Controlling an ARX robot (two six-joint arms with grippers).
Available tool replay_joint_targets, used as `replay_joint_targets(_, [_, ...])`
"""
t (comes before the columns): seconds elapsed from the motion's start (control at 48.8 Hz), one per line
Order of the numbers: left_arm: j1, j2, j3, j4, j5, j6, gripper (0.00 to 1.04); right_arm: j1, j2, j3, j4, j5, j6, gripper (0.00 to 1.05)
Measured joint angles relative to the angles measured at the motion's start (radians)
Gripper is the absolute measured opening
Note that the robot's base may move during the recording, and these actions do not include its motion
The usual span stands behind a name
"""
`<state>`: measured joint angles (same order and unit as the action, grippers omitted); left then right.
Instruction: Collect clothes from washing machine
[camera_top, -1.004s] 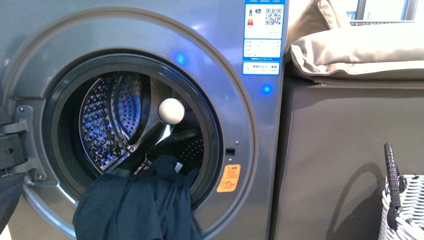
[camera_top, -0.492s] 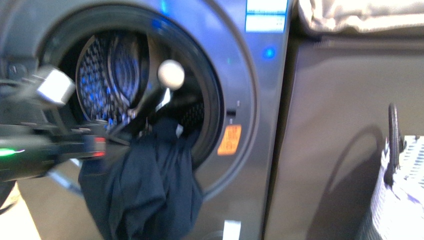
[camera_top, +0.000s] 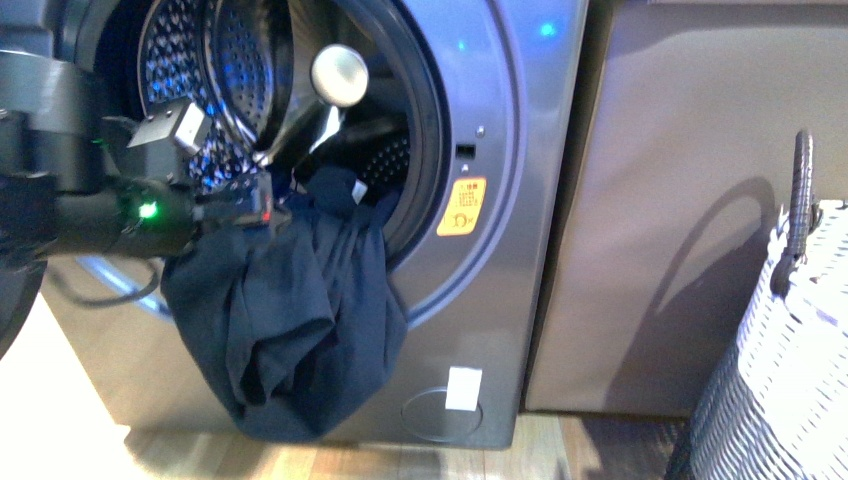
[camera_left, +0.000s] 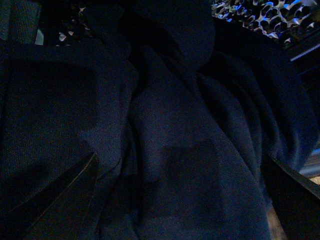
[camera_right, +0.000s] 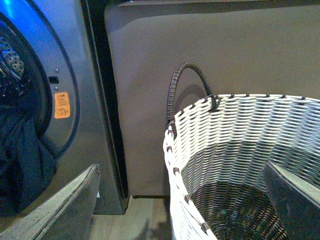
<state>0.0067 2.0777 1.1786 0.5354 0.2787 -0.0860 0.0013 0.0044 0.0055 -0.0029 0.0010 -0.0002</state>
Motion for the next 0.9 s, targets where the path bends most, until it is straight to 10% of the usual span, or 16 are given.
replay_joint_targets(0.902, [-0.036, 0.200, 0.230, -0.086, -0.008, -0.078, 0.98, 0.000, 0.000, 0.000, 0.000, 0.000, 0.000, 0.97])
